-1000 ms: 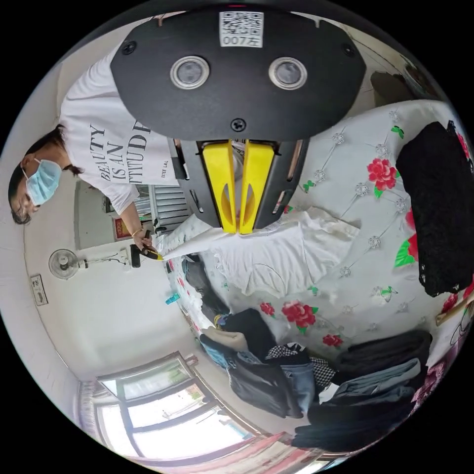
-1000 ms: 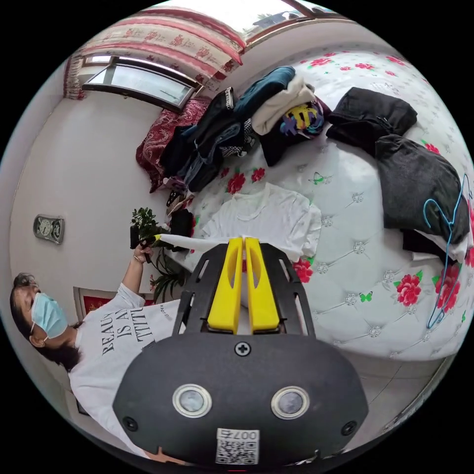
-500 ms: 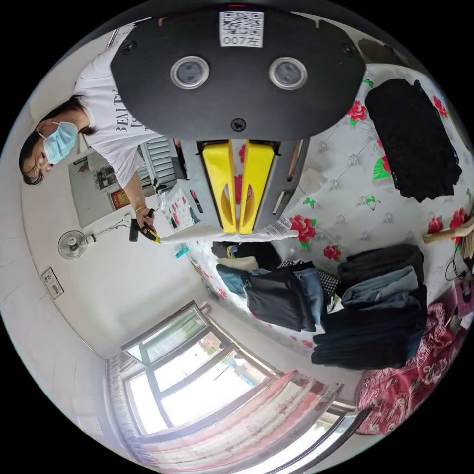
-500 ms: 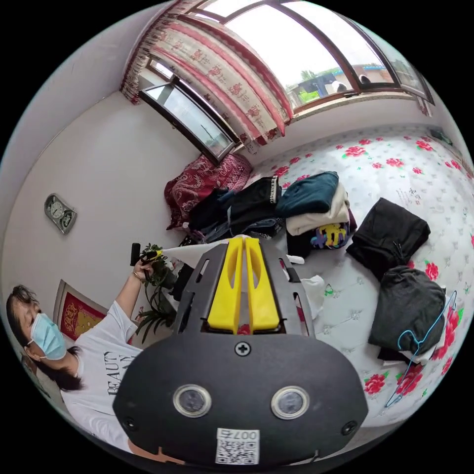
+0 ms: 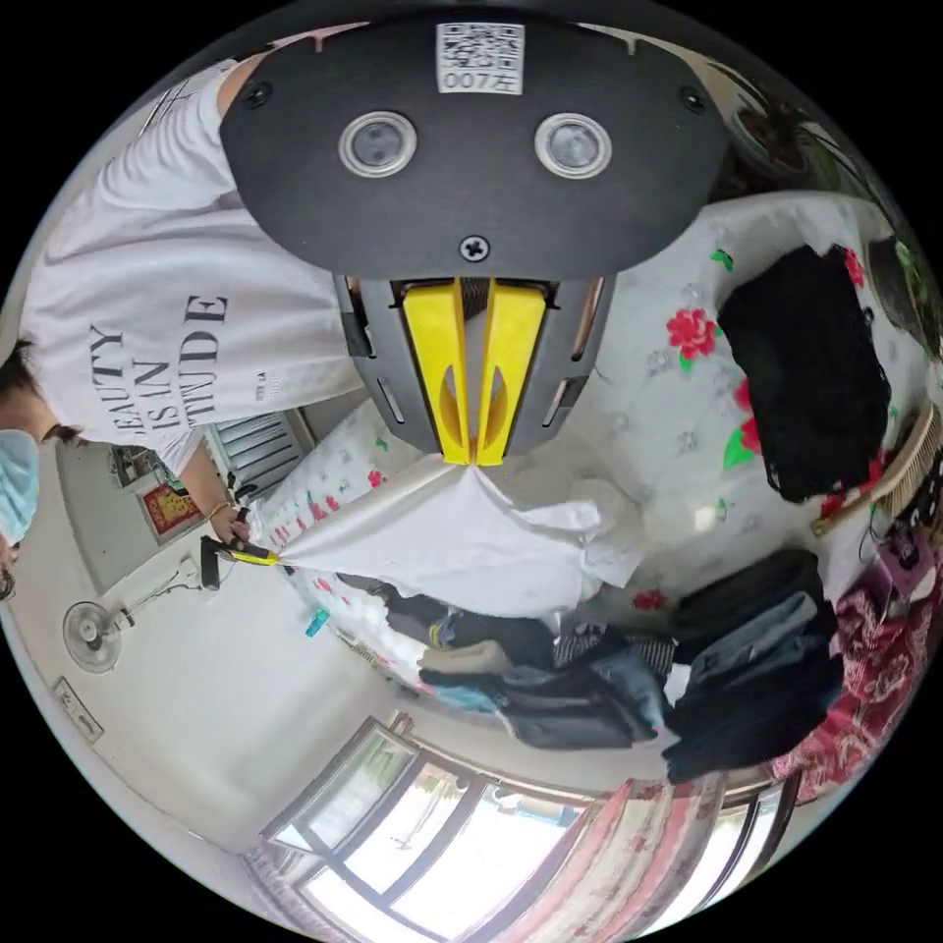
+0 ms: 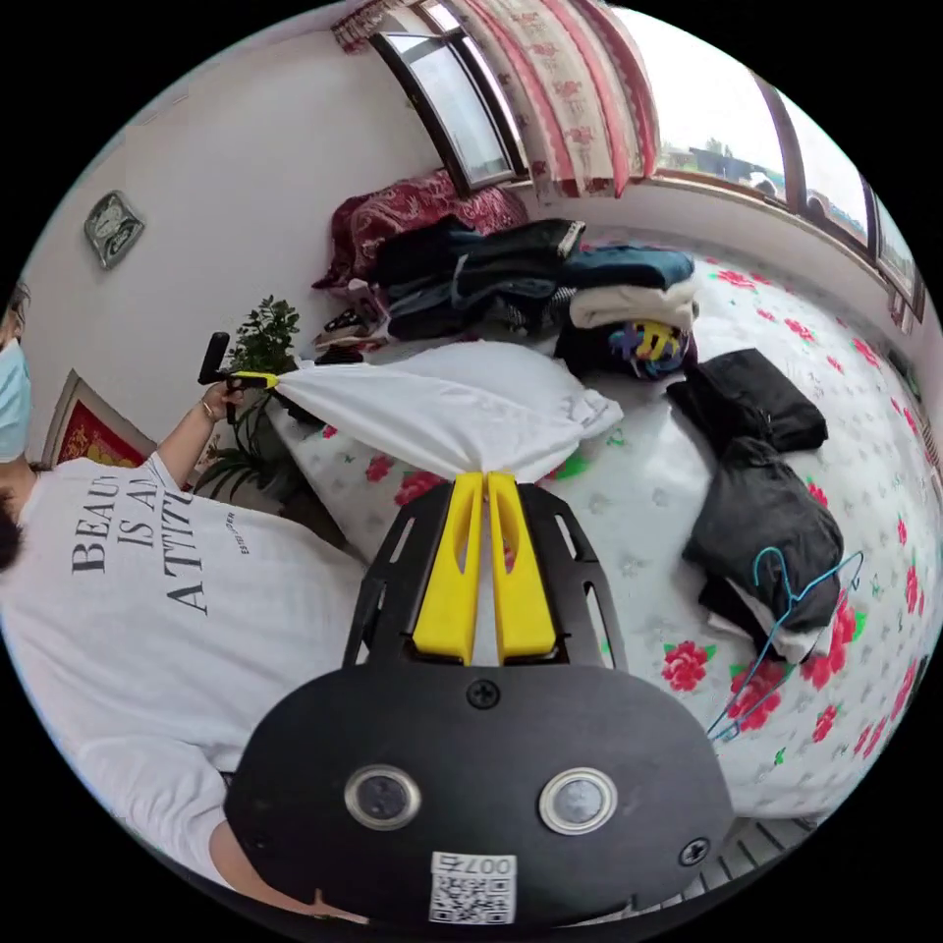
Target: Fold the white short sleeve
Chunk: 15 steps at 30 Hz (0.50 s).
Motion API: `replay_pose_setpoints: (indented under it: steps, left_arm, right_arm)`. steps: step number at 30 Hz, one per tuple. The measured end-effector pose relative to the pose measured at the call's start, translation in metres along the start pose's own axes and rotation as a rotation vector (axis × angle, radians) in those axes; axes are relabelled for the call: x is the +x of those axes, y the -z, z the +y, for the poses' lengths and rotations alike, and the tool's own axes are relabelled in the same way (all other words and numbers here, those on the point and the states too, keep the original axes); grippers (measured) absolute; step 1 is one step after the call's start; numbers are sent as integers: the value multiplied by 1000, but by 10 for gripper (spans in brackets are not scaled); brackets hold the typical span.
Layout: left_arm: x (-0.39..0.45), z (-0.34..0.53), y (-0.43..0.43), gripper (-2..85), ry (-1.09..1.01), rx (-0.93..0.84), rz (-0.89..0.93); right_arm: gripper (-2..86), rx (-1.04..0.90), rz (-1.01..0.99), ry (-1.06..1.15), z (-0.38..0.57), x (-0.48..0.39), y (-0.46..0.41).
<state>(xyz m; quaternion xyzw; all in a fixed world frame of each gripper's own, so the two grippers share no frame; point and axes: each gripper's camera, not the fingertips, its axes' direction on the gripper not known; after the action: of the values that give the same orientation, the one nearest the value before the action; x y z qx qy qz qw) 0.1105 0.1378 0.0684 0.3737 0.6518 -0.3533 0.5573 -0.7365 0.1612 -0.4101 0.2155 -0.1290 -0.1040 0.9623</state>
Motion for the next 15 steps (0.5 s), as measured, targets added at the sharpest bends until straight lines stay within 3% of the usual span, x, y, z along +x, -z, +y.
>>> replay_pose_setpoints:
  steps: [8,15]
  left_arm:
    - [-55,139,-184,-10,421,-275,-2]
    - [-67,171,-193,-9,510,-242,-11]
  right_arm:
    - [-3,-288,-19,-296,115,31,-184]
    - [-2,-367,-23,-263,128,30,-220]
